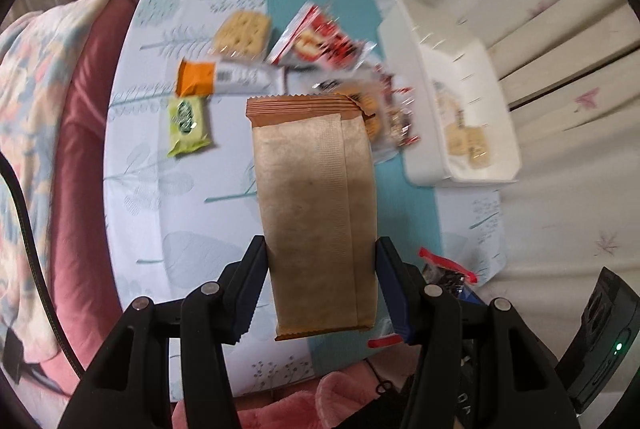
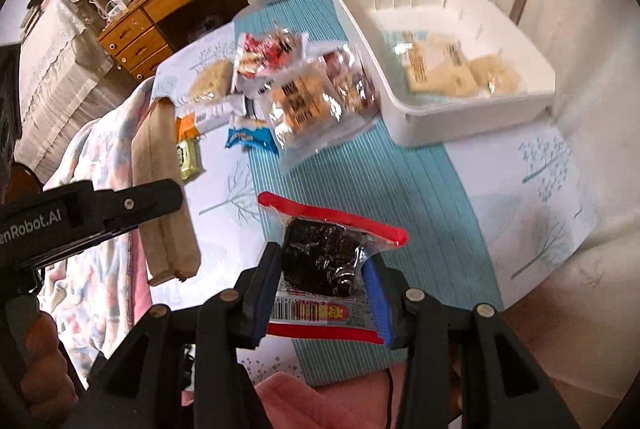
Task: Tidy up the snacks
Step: 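Carry both snacks over the white tray and open both grippers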
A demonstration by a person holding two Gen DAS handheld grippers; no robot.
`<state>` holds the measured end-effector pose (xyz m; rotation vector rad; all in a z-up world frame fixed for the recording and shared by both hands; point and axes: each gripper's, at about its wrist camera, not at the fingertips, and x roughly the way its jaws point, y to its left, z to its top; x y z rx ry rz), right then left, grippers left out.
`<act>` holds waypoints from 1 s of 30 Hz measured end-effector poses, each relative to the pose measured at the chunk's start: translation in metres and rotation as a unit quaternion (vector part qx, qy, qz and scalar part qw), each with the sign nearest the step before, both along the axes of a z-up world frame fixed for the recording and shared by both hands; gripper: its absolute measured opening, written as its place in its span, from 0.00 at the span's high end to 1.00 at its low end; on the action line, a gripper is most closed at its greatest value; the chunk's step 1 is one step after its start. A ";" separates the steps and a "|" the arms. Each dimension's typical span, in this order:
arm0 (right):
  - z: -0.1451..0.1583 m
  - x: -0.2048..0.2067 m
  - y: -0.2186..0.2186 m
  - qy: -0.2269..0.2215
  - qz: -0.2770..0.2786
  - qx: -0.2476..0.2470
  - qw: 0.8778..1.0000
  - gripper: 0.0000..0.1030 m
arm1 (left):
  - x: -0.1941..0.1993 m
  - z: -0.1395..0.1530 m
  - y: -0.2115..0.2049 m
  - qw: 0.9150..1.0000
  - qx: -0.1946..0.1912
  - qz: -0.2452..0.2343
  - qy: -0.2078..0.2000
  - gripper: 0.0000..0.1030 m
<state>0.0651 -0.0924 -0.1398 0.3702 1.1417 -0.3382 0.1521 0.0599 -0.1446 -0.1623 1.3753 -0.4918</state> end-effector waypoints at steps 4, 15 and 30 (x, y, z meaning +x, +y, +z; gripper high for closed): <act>0.014 0.003 0.010 -0.020 0.027 -0.039 0.999 0.60 | -0.002 0.013 -0.004 1.000 -0.022 0.002 -0.018 0.49; 0.042 0.008 -0.010 -0.060 0.076 -0.093 0.991 0.60 | -0.004 0.045 -0.046 0.995 -0.062 -0.009 -0.083 0.49; 0.064 0.010 -0.112 -0.083 0.086 -0.097 0.988 0.60 | -0.011 0.076 -0.145 0.985 -0.085 -0.010 -0.147 0.49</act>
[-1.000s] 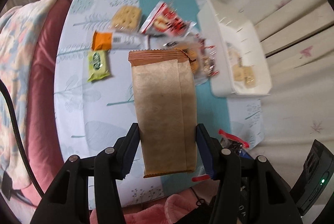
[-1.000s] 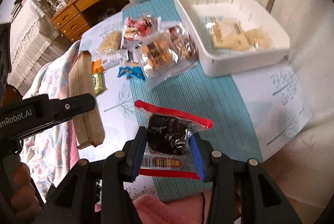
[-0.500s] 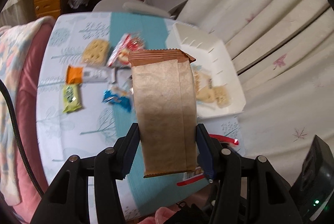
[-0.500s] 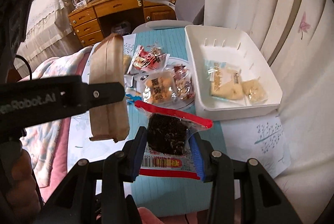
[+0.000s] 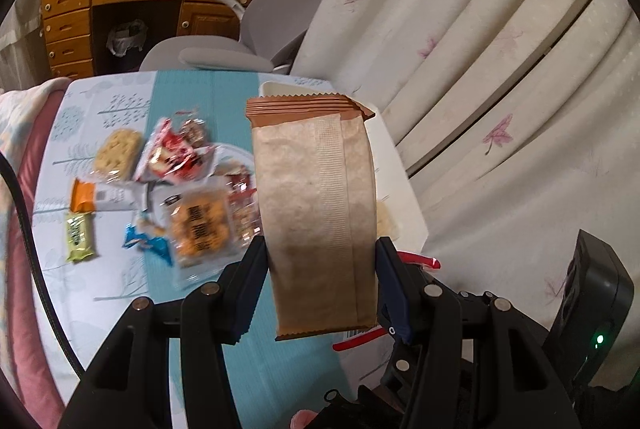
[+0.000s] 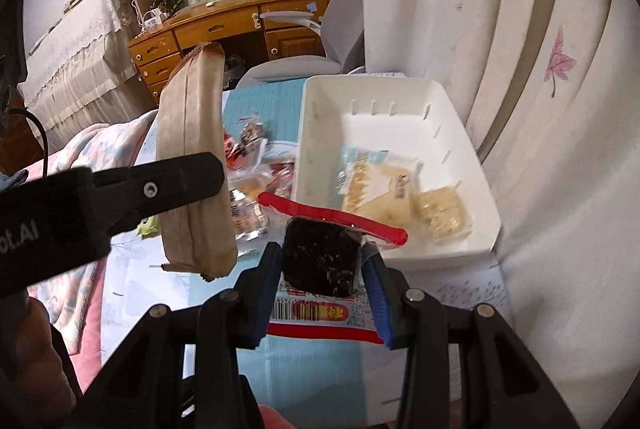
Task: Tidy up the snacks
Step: 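Carry both snacks over the white tray and open both grippers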
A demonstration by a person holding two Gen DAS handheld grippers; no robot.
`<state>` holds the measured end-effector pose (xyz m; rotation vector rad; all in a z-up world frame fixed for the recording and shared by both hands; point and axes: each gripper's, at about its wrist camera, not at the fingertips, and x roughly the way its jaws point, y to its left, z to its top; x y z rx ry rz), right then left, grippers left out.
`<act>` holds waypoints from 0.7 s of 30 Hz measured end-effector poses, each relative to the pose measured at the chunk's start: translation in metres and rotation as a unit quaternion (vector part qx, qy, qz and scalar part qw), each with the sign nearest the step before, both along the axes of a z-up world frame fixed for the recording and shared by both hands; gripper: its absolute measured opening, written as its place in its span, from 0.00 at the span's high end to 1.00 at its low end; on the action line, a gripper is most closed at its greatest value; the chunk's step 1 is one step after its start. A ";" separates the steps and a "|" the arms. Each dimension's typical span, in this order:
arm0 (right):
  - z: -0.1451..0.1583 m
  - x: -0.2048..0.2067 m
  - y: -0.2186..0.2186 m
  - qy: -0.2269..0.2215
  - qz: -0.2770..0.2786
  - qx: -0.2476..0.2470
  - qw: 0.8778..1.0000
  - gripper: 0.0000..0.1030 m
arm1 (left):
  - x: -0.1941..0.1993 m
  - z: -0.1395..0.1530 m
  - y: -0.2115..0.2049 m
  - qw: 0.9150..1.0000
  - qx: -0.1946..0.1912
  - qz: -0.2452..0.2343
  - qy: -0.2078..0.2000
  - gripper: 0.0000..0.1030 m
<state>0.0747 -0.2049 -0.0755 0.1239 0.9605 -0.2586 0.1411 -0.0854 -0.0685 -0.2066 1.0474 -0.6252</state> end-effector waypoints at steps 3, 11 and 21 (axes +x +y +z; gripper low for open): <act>0.002 0.001 -0.024 -0.005 0.002 0.002 1.000 0.60 | 0.000 0.002 -0.021 1.000 0.002 0.003 -0.011 0.49; 0.003 0.005 -0.073 -0.012 0.017 -0.006 1.000 0.60 | 0.007 -0.004 -0.069 1.000 0.003 0.021 -0.017 0.48; -0.002 0.017 -0.121 -0.033 0.015 -0.003 0.999 0.60 | 0.021 -0.010 -0.113 0.997 0.037 0.045 -0.051 0.48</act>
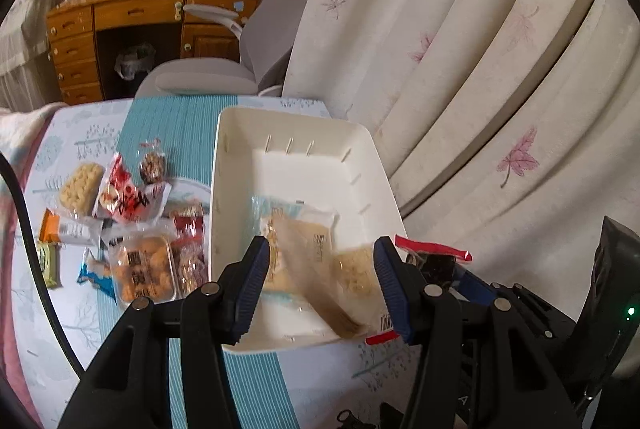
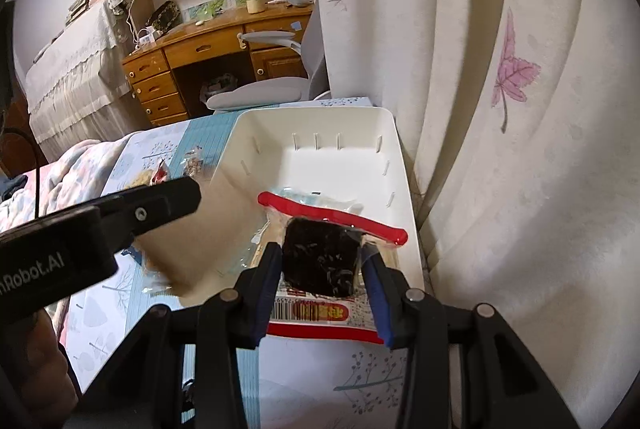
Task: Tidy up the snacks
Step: 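Carry both snacks over the white tray and open both grippers, then withdraw both tools from the tray toward the remaining snacks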
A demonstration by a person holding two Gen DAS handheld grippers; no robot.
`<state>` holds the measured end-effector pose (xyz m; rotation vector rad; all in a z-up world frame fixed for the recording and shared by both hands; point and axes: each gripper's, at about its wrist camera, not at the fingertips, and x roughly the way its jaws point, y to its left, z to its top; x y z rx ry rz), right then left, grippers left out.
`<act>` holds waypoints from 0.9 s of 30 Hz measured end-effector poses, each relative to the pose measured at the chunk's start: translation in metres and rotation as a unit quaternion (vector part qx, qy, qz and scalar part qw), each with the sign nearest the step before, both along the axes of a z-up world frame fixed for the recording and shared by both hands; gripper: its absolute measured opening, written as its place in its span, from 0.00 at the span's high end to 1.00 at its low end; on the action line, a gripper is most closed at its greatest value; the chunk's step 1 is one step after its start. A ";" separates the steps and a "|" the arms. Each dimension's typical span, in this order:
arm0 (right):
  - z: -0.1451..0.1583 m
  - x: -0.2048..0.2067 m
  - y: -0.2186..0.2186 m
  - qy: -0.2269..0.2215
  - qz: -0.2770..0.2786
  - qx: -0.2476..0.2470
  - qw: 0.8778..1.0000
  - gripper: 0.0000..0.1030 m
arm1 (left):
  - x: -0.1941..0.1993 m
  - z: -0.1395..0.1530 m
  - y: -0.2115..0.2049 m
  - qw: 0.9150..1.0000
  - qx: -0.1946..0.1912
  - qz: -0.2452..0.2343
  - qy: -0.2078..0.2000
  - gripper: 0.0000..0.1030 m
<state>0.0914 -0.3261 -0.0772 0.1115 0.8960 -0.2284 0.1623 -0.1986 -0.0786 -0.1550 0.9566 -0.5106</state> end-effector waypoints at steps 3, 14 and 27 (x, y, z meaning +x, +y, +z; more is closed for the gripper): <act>-0.006 0.003 -0.007 0.004 0.003 0.017 1.000 0.59 | 0.003 -0.001 -0.004 1.000 0.003 0.005 -0.003 0.41; -0.018 0.006 -0.006 0.024 0.003 0.042 0.999 0.44 | 0.007 -0.019 0.012 0.997 0.038 0.048 0.045 0.30; -0.035 0.008 0.025 0.050 -0.004 0.070 0.996 0.40 | -0.004 -0.036 0.081 0.991 0.055 0.092 0.081 0.30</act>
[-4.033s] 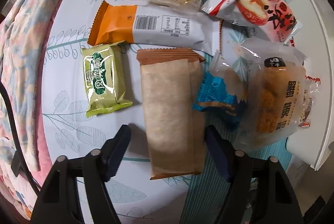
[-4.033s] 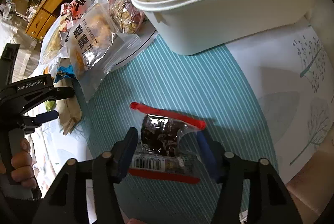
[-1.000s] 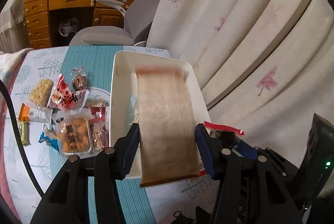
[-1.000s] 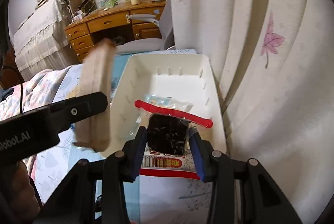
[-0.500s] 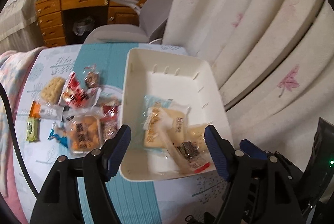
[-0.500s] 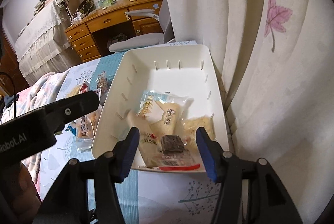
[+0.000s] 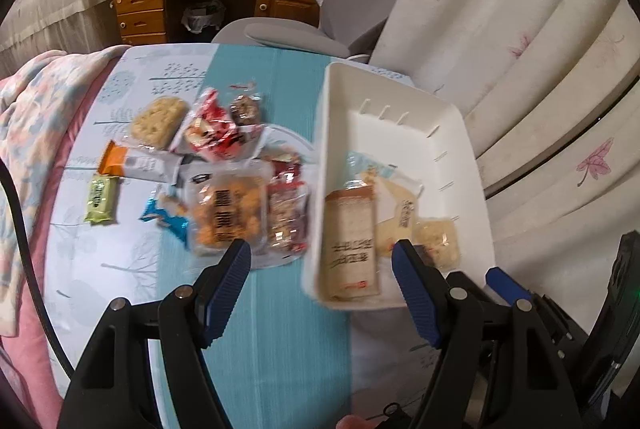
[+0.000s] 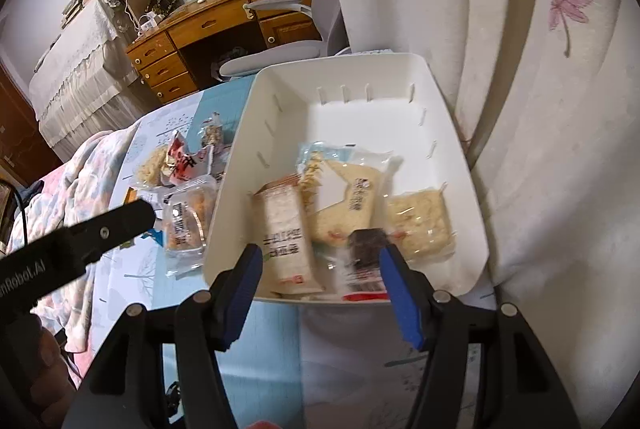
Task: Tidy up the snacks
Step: 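Withdraw both tools from the tray toward the remaining snacks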
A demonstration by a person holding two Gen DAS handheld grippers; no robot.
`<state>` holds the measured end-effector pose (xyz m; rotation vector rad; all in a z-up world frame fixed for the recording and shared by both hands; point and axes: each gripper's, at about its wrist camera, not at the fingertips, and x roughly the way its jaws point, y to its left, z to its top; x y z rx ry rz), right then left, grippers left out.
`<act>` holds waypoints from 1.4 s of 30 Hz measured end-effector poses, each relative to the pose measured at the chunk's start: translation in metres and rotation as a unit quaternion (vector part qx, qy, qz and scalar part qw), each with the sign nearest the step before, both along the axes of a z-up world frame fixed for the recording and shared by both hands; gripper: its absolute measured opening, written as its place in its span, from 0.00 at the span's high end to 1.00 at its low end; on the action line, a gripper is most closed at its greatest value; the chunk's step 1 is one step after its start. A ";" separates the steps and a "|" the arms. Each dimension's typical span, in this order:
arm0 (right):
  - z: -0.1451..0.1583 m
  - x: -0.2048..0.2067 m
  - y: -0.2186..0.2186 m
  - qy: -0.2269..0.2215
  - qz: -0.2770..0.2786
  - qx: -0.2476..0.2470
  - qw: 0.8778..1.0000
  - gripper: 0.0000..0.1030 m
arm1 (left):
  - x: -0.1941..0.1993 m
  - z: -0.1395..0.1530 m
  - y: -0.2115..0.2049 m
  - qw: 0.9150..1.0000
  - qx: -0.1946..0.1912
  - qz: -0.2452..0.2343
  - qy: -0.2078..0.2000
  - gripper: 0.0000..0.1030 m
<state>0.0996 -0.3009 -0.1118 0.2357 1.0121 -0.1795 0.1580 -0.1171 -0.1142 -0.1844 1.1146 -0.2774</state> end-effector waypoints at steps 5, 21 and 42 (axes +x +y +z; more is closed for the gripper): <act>-0.002 0.003 0.029 0.004 -0.002 0.007 1.000 0.40 | -0.005 0.001 0.032 1.000 0.016 -0.007 0.003 0.30; -0.013 0.000 0.131 -0.004 -0.041 0.029 0.999 0.39 | -0.008 -0.005 0.142 0.998 0.056 -0.033 0.020 0.25; -0.059 -0.007 0.206 -0.007 -0.145 0.028 0.989 0.39 | 0.026 -0.054 0.227 0.989 0.088 -0.095 0.078 0.24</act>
